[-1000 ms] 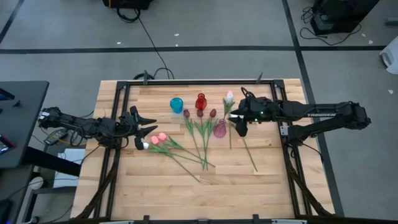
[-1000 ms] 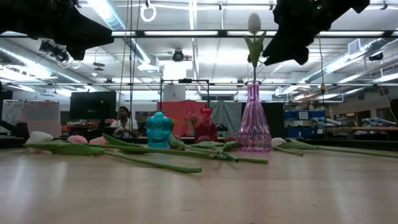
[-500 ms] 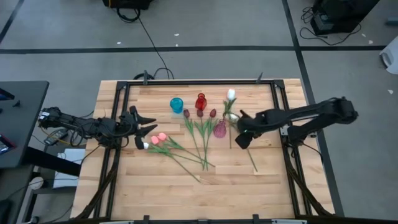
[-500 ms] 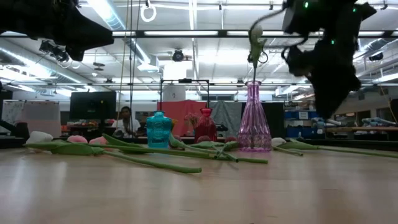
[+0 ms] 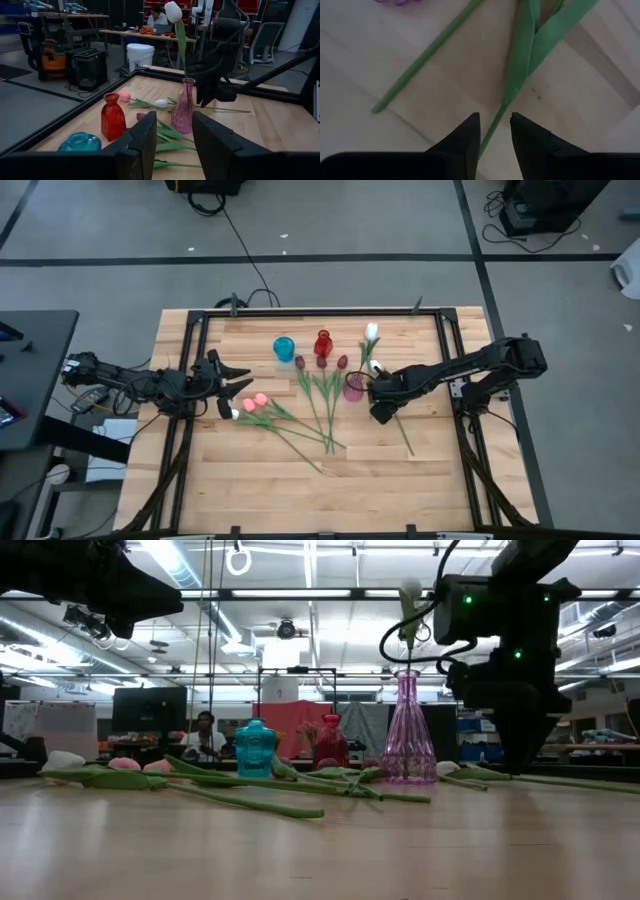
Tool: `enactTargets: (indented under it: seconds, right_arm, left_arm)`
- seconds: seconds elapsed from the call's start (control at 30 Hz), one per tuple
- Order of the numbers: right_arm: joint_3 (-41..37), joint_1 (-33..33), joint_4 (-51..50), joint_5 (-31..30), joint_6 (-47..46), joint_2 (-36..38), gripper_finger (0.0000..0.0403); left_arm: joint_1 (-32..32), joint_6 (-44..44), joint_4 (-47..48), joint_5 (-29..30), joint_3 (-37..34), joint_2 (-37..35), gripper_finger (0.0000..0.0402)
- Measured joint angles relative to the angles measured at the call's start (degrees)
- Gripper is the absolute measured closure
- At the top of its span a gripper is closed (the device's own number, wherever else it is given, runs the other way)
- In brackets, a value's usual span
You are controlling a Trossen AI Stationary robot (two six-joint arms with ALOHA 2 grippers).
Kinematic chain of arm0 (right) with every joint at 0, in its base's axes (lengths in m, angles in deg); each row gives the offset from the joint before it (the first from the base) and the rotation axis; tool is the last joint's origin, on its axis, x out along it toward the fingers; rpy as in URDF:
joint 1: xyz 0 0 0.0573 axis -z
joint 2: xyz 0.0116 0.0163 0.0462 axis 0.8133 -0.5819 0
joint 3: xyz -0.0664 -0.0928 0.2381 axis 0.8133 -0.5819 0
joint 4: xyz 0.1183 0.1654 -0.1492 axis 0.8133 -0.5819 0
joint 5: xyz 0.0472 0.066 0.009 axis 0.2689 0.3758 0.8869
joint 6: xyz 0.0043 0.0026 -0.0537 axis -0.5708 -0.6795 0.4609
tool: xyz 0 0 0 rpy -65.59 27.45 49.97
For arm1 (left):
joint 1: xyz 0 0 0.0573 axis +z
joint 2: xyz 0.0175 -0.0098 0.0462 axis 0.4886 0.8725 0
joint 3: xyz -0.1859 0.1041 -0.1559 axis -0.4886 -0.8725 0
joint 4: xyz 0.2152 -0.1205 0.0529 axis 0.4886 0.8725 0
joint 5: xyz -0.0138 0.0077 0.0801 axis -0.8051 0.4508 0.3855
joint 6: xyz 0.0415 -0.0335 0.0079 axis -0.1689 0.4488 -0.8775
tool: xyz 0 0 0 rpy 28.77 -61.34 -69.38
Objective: Sort flowers into vase by color
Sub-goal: Put the right white flower into the pink vase
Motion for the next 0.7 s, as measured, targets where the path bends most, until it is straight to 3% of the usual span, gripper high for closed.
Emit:
enactTargets:
  seconds: [0.33,0.57,0.7]
  right_arm:
    - [0.34,0.68,0.0,-1.46,-0.19,-5.09,0.0298]
    - [0.27,0.85,0.49,-0.9,-2.31,-5.35,0.0385]
    - [0.22,1.06,0.24,-0.56,-3.71,-5.35,0.0388]
  left_arm:
    - [0.0,0.0,0.04,-0.2,0.0,0.02,0.0271]
    - [-0.02,-3.1,0.26,-2.13,0.0,-0.02,0.0271]
    - [-0.02,-4.92,0.24,-5.65,0.0,-0.6,0.0271]
